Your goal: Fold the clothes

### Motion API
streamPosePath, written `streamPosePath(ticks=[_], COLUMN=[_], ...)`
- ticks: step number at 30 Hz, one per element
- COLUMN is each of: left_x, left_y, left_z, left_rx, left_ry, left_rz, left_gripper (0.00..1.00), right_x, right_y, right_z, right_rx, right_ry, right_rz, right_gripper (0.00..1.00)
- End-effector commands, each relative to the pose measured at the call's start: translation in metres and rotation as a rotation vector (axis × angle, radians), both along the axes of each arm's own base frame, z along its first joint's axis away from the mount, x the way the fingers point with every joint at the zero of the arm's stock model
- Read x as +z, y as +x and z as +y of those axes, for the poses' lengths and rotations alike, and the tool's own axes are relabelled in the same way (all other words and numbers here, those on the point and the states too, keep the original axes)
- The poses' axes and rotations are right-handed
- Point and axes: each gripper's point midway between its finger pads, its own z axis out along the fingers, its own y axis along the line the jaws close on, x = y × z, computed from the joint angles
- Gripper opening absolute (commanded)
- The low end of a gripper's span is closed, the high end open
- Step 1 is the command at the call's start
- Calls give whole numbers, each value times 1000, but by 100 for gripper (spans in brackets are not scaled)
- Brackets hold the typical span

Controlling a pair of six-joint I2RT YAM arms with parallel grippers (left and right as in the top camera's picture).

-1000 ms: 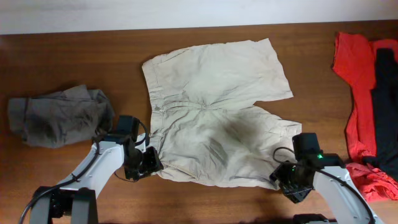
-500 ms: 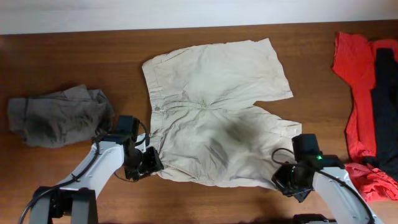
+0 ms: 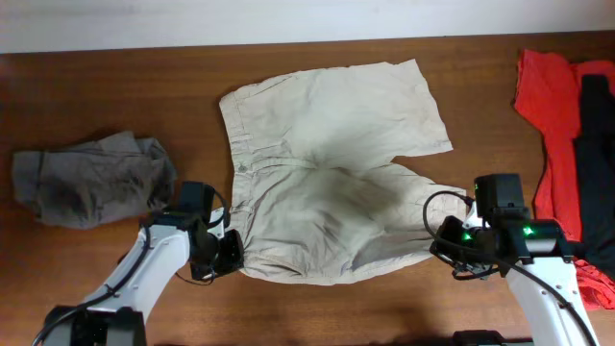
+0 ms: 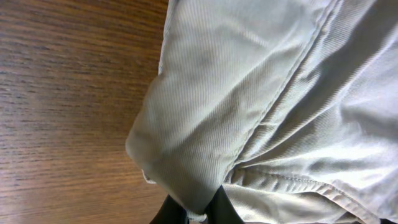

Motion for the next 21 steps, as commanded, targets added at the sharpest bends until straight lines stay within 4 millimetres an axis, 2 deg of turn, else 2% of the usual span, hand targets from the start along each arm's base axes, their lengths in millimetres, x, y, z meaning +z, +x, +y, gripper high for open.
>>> streamPosePath(ticks=[1,5,7,10,11,12,15,18,21], left_x=[1,7,21,52,76,91,124,152,170], left_y=[-4,0,4,9,11,12,13,7,-5], left_z=[1,0,-3,0,4,6,15,19,21], left_rx=[-12,-13,-40,-73,-76,-76,-67,-60,-59], left_ry=[10,2,-14,-1,22,36,77,90,88], left_rz=[-6,-26,-53,-107,-158,-195,-286,-356,-378], left_gripper=[1,0,1,1,1,1,1,1,1], right_x=[6,5,5,10,19,28,51,73,95], right_y=[3,2,0,0,2,3,2,-4,-14], right_z=[0,0,0,0,0,0,0,0,0], right_rx=[16,17,39,83,113,123,133,132,132], right_ry=[-5,-5,-10,-20,-29,-34,-41,-43,-43], right_rz=[-22,-17,-13,-29,-59,-83,-137,-161,-163], right_gripper=[4,4,4,4,4,4,4,4,4])
